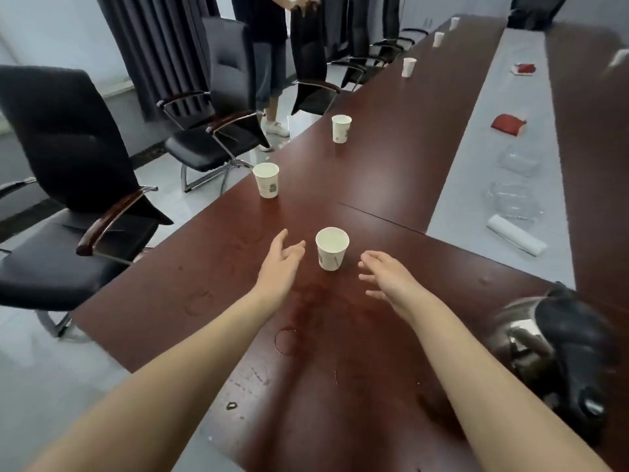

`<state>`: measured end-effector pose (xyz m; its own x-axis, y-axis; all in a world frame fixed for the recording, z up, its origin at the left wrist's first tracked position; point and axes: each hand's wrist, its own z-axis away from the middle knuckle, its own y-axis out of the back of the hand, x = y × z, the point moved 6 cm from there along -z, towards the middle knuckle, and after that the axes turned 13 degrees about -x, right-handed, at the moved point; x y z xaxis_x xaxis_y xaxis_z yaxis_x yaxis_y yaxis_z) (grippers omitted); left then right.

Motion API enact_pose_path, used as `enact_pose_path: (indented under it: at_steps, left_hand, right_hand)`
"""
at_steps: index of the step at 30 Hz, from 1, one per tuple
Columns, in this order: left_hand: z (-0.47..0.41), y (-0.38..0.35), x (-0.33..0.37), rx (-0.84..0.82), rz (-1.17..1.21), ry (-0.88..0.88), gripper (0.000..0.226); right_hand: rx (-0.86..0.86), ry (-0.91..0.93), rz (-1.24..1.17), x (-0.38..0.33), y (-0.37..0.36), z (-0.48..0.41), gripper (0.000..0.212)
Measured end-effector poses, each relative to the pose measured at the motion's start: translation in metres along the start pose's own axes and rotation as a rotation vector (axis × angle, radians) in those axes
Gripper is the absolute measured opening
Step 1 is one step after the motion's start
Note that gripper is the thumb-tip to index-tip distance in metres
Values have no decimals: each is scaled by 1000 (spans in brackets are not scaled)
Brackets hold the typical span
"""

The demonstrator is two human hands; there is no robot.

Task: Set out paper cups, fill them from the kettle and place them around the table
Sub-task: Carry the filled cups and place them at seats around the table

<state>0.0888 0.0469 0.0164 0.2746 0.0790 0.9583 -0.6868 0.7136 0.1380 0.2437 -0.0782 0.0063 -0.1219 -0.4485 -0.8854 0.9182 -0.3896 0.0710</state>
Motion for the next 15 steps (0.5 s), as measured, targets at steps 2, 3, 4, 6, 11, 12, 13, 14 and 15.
enact_pose_path:
  at_steps: [2,3,4,6,11,12,13,14,15]
  left_hand:
    - [-27,1,-3,-46,2,8,56]
    - [-41,1,-6,-81,-12,22,56]
    - [-53,1,-8,-109,-17,26,56]
    - [-74,2,-14,-139,-13,37,57]
    - [-120,-14,-33,-301,18,77,49]
    - [-126,-16,-40,-319,32,80,41]
    - [-130,-19,-45,-330,29,81,38]
    - [-135,-21,-51,-335,11,78,41]
    - [-138,-22,-57,-338,-8,73,52]
  right_hand:
    - [43,-19,-31,-3,2,-22,39]
    - [68,-33,-57,-3,2,-33,39]
    - [83,-41,-70,-5,1,-43,39]
    - [109,-61,-69,-5,-1,-61,40]
    - [231,-101,-27,4,-1,-104,49]
    - [240,-102,-32,7,-3,-110,50]
    - [242,-95,-39,9,-5,-114,50]
    - [245,-86,-45,12,-8,-118,50]
    - [249,-77,-47,14,-11,-122,50]
